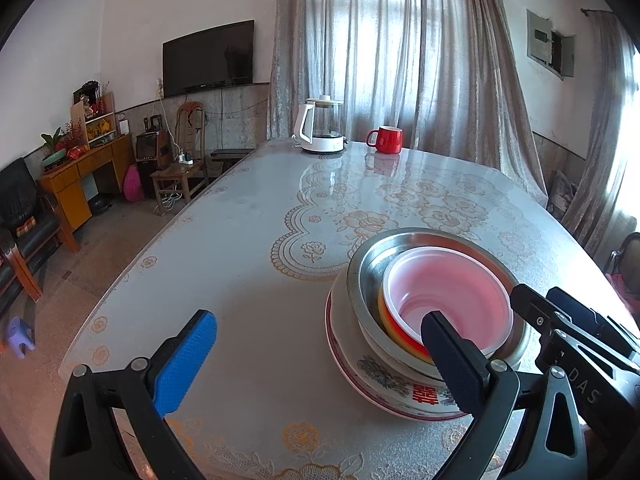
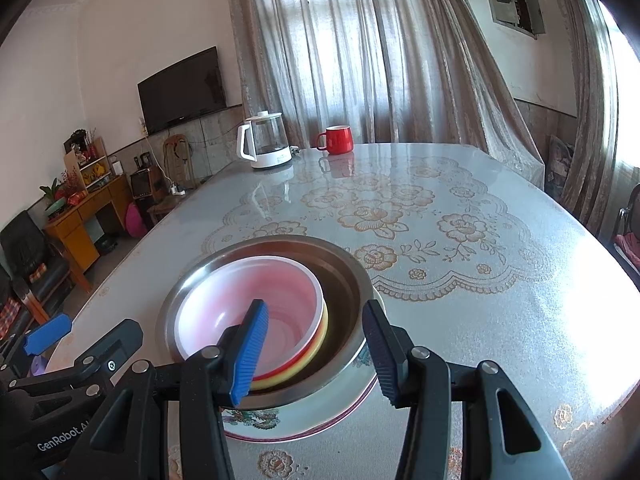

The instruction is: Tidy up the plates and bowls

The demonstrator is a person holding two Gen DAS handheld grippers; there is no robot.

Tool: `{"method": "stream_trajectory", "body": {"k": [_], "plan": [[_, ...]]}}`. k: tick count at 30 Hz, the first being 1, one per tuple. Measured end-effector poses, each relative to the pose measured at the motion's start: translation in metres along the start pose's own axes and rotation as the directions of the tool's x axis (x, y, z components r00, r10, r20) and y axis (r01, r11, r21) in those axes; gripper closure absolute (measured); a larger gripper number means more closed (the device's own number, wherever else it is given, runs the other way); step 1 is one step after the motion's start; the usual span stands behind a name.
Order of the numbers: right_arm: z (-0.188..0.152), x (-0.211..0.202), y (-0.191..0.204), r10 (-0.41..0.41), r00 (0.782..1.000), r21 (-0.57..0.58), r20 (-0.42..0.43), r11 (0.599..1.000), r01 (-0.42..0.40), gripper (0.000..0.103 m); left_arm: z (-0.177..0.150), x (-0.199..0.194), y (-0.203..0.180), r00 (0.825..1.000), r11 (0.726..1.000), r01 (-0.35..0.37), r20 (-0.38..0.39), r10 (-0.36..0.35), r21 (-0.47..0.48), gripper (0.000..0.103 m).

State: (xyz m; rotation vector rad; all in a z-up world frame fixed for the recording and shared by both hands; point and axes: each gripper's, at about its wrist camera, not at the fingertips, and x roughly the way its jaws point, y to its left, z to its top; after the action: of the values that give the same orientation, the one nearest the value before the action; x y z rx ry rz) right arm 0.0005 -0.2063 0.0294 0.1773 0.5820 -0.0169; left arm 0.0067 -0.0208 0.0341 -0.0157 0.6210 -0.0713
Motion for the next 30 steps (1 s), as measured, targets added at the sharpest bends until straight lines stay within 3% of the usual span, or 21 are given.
{"method": "stream_trajectory", "body": {"k": [30], "plan": [[0.0014,0.0034,0.0001,0.004,1.0,0.0,-0.008,1.0,-0.004,0.053,0.0033,0.0019,0.0011,1.0,0.999,0.028,0.009,-0.028,-0.031,0.0]]}}
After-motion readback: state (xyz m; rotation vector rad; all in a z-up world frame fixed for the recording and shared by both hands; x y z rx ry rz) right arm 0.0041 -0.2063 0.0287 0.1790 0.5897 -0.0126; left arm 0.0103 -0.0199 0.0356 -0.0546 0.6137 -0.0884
